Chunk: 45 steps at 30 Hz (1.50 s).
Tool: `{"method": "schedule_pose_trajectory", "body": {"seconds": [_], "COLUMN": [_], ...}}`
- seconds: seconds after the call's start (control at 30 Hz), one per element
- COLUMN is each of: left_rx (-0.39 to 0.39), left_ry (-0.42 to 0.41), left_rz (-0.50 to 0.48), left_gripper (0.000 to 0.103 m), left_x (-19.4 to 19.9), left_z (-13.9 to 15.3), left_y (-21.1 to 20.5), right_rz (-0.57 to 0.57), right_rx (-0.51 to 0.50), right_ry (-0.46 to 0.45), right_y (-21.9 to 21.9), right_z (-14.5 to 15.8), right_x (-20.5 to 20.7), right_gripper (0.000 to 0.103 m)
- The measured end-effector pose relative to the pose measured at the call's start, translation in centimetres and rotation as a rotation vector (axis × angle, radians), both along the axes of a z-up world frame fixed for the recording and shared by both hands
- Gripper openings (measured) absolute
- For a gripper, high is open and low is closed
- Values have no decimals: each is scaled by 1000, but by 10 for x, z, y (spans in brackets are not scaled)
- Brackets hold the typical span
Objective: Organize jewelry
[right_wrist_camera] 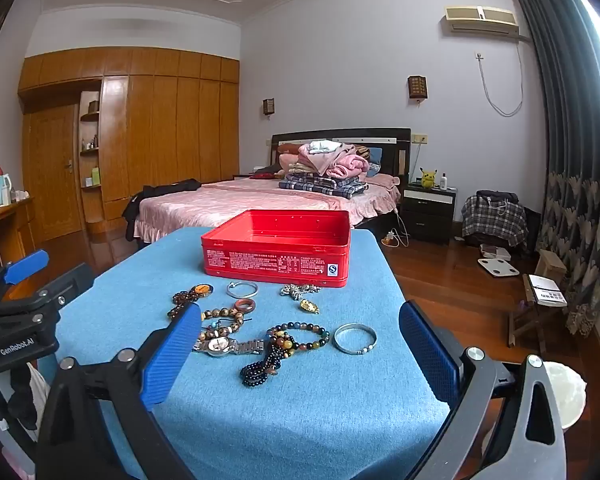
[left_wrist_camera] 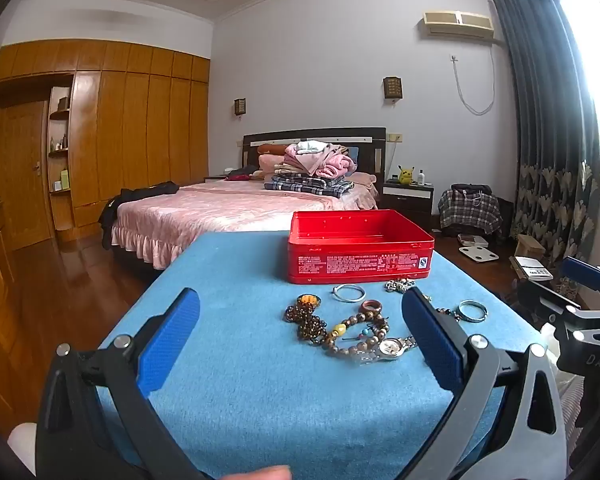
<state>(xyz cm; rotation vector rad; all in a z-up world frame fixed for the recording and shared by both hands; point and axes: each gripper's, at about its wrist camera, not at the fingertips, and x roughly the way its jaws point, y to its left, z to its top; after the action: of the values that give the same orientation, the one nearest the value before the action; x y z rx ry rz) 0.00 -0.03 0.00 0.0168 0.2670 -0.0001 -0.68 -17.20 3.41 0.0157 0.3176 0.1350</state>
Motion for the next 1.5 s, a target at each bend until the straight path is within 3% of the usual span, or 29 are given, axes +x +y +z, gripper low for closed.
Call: {"method": "schedule_pose_trajectory", "body": {"seconds": [1.5], "left_rx": [2], "left_ry": [-2], "left_rz": [1], "left_gripper": [98], "left_x": [0], "left_z": [0], "left_y": [0], "right_rz": [1], "right_rx": [0], "right_ry": [3], "right_y": [0], "right_z": [-1], "right_x": [1], "right_gripper": [97]}}
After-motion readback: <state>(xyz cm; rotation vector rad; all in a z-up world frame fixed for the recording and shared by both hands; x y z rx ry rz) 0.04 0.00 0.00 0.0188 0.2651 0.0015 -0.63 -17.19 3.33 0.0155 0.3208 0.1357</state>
